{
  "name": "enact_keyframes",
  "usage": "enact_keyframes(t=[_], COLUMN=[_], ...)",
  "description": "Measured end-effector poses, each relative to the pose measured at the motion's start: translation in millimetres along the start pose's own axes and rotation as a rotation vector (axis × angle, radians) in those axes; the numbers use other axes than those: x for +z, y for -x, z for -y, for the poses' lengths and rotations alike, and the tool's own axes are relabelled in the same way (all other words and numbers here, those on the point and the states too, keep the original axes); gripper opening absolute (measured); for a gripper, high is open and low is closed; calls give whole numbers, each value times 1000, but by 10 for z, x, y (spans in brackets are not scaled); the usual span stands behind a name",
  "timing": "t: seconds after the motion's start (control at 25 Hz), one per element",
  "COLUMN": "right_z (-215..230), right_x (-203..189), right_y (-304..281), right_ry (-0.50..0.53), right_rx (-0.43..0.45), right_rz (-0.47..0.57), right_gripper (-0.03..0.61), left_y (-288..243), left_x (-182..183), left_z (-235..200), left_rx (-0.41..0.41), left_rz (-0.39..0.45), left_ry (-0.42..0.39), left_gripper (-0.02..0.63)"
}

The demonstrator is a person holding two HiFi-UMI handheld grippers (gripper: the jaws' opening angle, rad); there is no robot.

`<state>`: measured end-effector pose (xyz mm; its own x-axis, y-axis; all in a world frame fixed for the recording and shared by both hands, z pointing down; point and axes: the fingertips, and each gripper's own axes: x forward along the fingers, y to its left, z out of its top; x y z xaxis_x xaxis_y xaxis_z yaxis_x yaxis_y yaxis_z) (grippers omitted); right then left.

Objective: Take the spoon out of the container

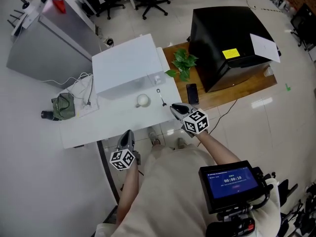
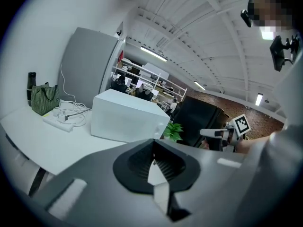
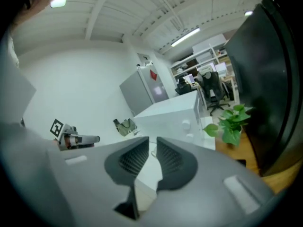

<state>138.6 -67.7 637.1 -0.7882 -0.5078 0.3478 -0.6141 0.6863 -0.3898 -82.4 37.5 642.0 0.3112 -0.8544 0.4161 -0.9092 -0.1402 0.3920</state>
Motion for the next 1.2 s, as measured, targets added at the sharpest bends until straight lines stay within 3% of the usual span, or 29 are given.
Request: enact_keyframes(t=[0.28,0.52,0.72,0.88,0.96,1.08,1.2], right_z=[-278,-250,-348,-452,-523,-577,-601], right_x=[-109,-38,113,219,240,177,-39], right_y=[551,799,887,890,898,953,996], right_ry=[49,90,138,120,115,100,91], right_rx=[33,1,-36,-67,-78,-108,-145], right_rz=[-27,16,46,85,102,112,77], right_gripper=[43,37,11,5,5,5,5], left_y=[521,717,777,823,856,947,1013], left_x=[-340,-294,-213,-15,73,223,244], left_z=[213,239,124,50,17,-31,-76], left_rx=[25,49,53,24,-19,-80,-110], left_rz=[39,97,93,86,104,173,175], left_ry=[33,39,33,12,58,205,214], left_gripper=[0,0,0,0,2,2,2])
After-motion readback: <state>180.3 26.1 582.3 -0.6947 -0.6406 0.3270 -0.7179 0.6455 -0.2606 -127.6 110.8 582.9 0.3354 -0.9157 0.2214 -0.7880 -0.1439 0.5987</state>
